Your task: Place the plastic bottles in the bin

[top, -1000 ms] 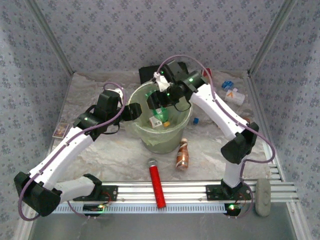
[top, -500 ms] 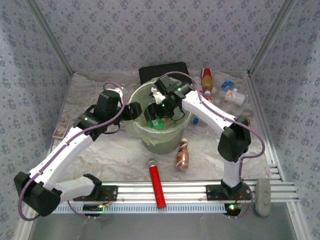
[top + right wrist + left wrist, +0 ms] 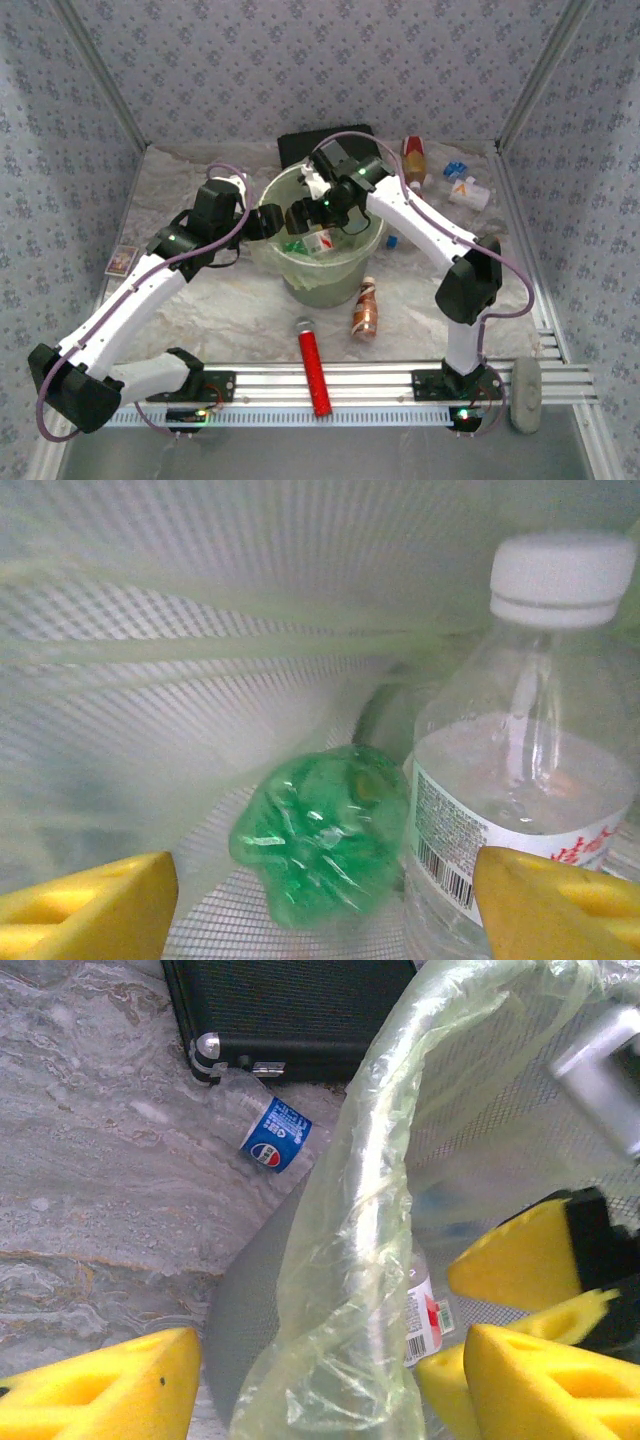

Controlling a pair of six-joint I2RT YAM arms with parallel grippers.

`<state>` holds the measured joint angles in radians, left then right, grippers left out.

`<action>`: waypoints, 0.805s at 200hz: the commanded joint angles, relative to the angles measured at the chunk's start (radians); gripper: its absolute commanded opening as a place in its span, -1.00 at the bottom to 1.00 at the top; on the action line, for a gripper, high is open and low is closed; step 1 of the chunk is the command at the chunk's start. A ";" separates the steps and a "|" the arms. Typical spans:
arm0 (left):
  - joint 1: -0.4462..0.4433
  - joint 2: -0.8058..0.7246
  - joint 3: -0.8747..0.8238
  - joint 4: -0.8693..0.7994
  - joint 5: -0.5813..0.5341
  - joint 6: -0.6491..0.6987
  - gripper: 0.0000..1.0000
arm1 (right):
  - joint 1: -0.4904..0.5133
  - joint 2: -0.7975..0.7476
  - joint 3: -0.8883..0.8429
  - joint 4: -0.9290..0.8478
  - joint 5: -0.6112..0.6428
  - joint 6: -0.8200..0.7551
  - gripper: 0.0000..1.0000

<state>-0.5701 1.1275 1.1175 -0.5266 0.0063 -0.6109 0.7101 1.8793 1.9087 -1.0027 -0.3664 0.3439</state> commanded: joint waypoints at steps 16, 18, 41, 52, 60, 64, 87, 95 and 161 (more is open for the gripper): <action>-0.005 -0.013 0.010 -0.011 -0.010 0.020 0.40 | -0.010 -0.060 0.115 -0.122 0.043 -0.033 0.61; -0.006 -0.014 0.010 -0.012 -0.011 0.021 0.40 | -0.012 -0.063 0.120 -0.126 0.044 -0.036 0.62; -0.006 -0.007 0.010 -0.012 -0.009 0.022 0.40 | -0.027 -0.117 0.170 -0.167 0.075 -0.050 0.63; -0.006 -0.003 0.012 -0.012 -0.009 0.023 0.40 | -0.044 -0.147 0.181 -0.181 0.092 -0.057 0.64; -0.007 0.000 0.014 -0.013 -0.009 0.023 0.40 | -0.066 -0.178 0.187 -0.194 0.106 -0.058 0.64; -0.006 -0.001 0.015 -0.013 -0.009 0.025 0.40 | -0.079 -0.193 0.187 -0.199 0.112 -0.057 0.64; -0.005 0.004 0.016 -0.014 -0.009 0.026 0.40 | -0.177 -0.301 0.155 -0.220 0.099 -0.047 0.64; -0.006 0.006 0.026 -0.023 -0.010 0.030 0.40 | -0.212 -0.341 0.129 -0.222 0.096 -0.042 0.64; -0.006 0.003 0.037 -0.048 -0.017 0.039 0.40 | -0.467 -0.636 -0.267 -0.278 0.102 0.018 0.60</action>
<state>-0.5701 1.1290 1.1187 -0.5388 0.0059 -0.5991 0.2703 1.2652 1.7535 -1.1793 -0.2939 0.3470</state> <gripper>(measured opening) 0.702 0.805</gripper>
